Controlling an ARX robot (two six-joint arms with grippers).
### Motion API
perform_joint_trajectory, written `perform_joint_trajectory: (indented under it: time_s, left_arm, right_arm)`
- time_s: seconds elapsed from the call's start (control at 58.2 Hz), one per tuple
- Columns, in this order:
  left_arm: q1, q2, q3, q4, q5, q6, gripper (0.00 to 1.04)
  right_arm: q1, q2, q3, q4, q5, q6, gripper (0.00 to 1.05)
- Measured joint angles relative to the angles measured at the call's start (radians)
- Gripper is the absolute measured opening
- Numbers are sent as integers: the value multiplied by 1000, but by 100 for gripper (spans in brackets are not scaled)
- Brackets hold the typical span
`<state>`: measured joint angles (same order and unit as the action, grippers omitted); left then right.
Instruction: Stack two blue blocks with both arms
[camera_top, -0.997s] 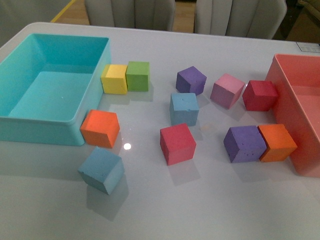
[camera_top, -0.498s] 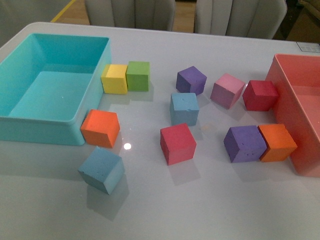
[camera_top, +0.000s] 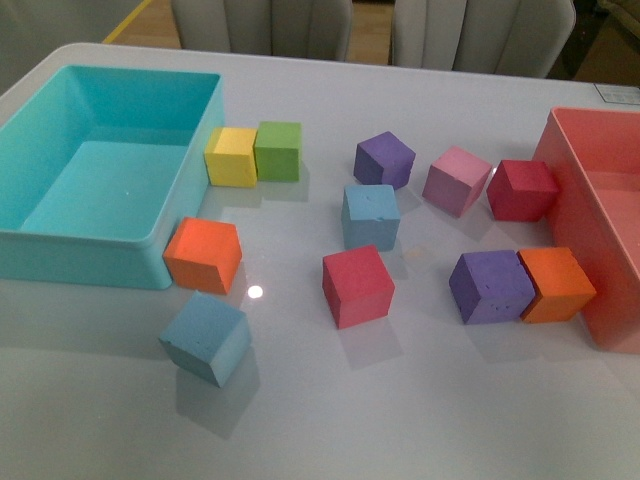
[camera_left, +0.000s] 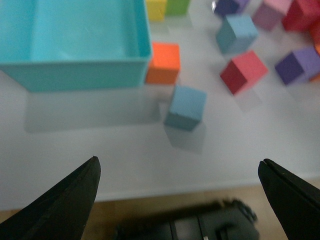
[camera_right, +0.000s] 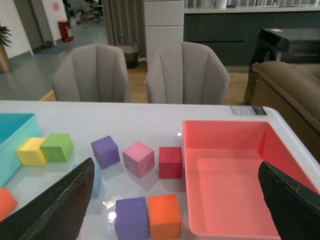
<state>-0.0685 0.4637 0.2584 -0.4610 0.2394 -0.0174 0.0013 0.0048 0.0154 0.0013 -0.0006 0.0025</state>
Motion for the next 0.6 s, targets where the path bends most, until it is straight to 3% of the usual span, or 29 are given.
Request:
perform_joint_trajectory:
  time_s: [0.258,0.601]
  left_arm:
    - [-264,497,97,267,-124,-129,96]
    - [-436,965,203,499,-200,-216,96]
  right_arm:
    - [0,0,0,0,1,0,96]
    - [0,0,0,0,1,0,96]
